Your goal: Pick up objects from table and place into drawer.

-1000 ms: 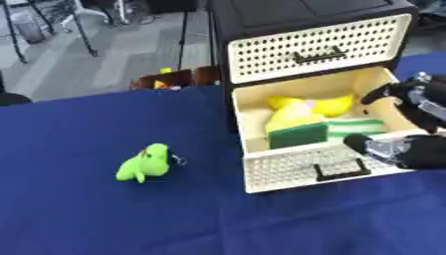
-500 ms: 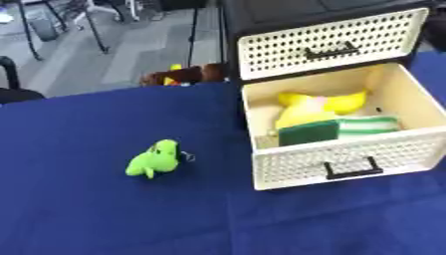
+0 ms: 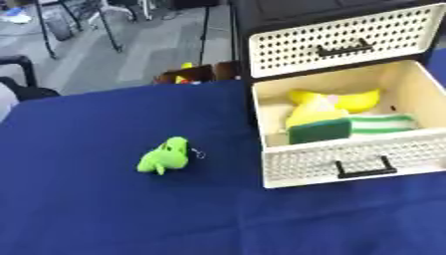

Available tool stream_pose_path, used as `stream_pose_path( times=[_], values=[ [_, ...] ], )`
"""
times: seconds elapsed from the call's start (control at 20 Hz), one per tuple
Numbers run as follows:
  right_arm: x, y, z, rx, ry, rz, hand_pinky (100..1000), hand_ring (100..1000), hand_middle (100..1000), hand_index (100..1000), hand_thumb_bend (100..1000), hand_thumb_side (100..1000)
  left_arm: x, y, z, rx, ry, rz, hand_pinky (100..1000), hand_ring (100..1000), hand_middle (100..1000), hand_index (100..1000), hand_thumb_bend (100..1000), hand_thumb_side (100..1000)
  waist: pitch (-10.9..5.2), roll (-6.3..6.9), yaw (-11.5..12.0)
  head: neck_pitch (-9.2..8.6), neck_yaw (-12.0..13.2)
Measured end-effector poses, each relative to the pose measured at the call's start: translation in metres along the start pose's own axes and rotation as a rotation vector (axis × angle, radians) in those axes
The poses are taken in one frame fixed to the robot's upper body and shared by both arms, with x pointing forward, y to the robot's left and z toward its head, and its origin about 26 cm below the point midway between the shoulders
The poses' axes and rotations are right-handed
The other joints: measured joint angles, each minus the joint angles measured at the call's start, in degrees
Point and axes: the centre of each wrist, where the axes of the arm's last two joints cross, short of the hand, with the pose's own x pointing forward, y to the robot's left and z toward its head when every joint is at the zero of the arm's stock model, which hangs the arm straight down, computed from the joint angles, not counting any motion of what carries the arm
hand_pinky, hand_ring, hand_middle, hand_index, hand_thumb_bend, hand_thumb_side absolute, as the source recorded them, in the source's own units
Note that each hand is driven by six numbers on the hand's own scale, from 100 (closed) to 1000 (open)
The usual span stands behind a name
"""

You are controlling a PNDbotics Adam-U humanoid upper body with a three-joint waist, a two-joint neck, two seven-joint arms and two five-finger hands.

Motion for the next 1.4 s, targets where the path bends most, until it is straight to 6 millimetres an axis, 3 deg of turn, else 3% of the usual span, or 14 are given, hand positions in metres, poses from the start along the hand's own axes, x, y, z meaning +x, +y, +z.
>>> stream_pose_path(
  times=[0.2,0.4,0.6,0.95,1.2,1.4],
  values=[
    [0.002,-0.002,-0.004,-0.095,-0.070,-0.069,437,580,535,811,100,1000,0.001,0.003,-0.005,-0.025,-0.016,-0.017,545,759,751,874,118,942,-0.13,0.14,0.1,0.16,0.4],
    [0.003,0.000,-0.005,-0.164,-0.129,-0.139,442,591,522,783,100,1000,0.003,0.006,-0.012,-0.053,-0.028,-0.037,543,767,762,888,128,938,-0.13,0.31,0.0,0.14,0.9],
    [0.001,0.002,-0.001,-0.226,-0.166,-0.208,435,584,507,767,100,1000,0.002,0.015,-0.017,-0.122,0.001,-0.103,528,760,763,895,208,893,-0.31,0.65,-0.2,0.14,1.3],
    [-0.005,0.008,0.012,-0.318,-0.201,-0.328,440,584,510,766,100,1000,-0.010,0.028,-0.039,-0.351,0.053,-0.298,610,815,817,941,334,873,-1.45,1.45,-0.4,0.76,0.8],
    [-0.009,0.042,0.038,-0.523,-0.243,-0.438,438,580,505,762,100,1000,-0.013,0.047,-0.072,-0.658,0.032,-0.552,678,850,857,962,337,882,-1.65,1.14,-1.0,1.86,0.2],
    [-0.004,0.064,0.047,-0.497,-0.186,-0.357,438,579,504,758,100,1000,-0.019,0.049,-0.087,-0.841,0.033,-0.648,704,865,874,967,355,871,-1.88,0.61,-1.5,3.17,-0.2]
  ],
)
